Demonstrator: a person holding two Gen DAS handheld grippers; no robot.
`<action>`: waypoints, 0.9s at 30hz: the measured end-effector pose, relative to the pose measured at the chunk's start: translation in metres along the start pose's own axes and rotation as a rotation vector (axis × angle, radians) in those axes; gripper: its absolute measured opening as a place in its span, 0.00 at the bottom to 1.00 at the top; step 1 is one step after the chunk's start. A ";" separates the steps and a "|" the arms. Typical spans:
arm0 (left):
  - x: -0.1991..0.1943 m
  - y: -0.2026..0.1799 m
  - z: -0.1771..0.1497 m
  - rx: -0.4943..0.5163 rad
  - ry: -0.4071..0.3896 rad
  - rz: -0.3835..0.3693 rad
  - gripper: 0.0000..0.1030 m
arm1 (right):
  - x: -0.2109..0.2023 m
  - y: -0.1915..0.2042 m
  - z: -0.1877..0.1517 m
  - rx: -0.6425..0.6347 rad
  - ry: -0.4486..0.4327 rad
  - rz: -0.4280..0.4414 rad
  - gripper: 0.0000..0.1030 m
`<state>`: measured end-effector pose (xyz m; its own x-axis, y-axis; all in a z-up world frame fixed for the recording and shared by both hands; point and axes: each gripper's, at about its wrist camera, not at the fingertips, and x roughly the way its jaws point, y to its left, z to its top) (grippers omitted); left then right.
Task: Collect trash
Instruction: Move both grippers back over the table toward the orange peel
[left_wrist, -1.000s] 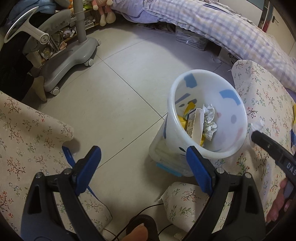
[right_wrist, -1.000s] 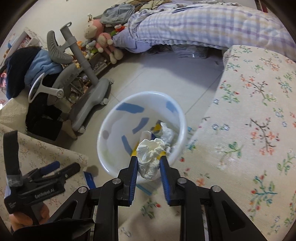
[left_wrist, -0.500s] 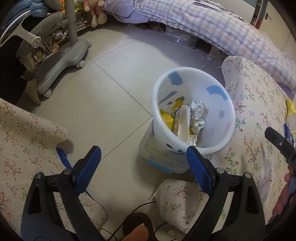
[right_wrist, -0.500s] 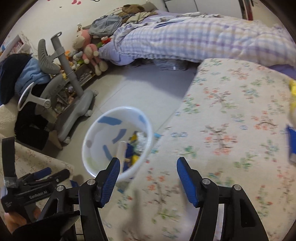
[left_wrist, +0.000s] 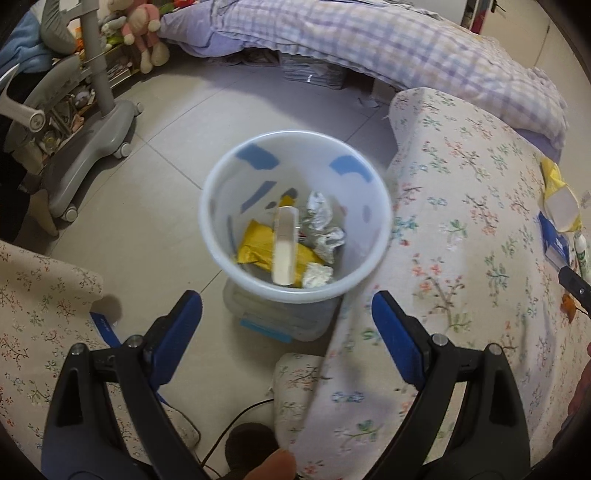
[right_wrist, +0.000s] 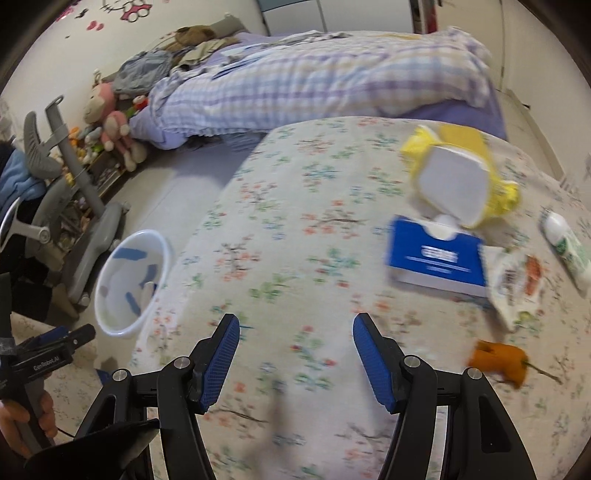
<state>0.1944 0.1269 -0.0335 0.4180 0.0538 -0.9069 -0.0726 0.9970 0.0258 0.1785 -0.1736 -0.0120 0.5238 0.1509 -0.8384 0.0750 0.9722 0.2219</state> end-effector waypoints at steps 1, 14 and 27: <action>-0.001 -0.007 0.000 0.013 -0.001 -0.006 0.90 | -0.004 -0.009 -0.001 0.013 -0.002 -0.007 0.64; -0.005 -0.076 0.002 0.104 -0.004 -0.052 0.90 | -0.043 -0.114 -0.013 0.138 -0.021 -0.091 0.64; -0.005 -0.138 0.001 0.168 0.002 -0.109 0.90 | -0.039 -0.177 -0.031 0.255 0.041 -0.072 0.64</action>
<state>0.2035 -0.0107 -0.0319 0.4137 -0.0551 -0.9087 0.1252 0.9921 -0.0032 0.1188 -0.3463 -0.0338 0.4749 0.0951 -0.8749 0.3247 0.9051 0.2746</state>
